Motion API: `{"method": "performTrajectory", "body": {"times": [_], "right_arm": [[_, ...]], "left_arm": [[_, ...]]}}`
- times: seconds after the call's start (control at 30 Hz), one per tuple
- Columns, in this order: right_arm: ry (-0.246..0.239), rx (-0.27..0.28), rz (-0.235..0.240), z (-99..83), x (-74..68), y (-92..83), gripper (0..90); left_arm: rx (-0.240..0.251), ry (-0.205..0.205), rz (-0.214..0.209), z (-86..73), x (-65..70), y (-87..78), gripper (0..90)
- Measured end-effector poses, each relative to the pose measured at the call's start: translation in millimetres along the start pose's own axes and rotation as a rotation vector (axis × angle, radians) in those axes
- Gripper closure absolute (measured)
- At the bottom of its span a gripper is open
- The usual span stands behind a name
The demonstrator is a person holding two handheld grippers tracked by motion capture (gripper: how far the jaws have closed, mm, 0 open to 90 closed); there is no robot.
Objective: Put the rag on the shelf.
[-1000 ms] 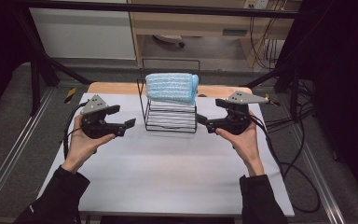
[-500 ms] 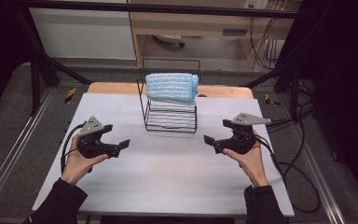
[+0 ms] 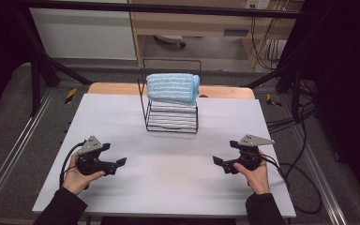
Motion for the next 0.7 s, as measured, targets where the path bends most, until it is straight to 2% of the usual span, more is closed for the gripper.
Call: {"method": "performTrajectory", "body": {"times": [0.1,0.37,0.53,0.7], "right_arm": [[0.009,-0.014,-0.005,-10.8,5.3,-6.3,0.5],[0.038,-0.034,-0.03,-36.7,18.2,-24.8,0.5],[0.041,-0.042,-0.028,-42.2,17.1,-27.0,0.5],[0.034,-0.055,-0.027,-44.5,16.3,-25.8,0.5]], "left_arm": [[-0.017,0.002,0.006,-7.7,-2.0,-0.8,9.1],[-0.017,-0.006,0.012,-22.9,-6.0,-6.3,9.1],[-0.031,-0.003,0.007,-31.9,-6.9,-10.0,9.1],[-0.027,-0.006,0.001,-32.4,-6.3,-10.6,9.1]]}}
Point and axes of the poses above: each handheld gripper's, and its own axes: y roughly forward along the jaws, z roughly out of its top, x roughly to its right, the point moved 9 cm from there along y, roughly forward along the jaws, and after that the axes turned 15 degrees about x, right-handed, at the moved point
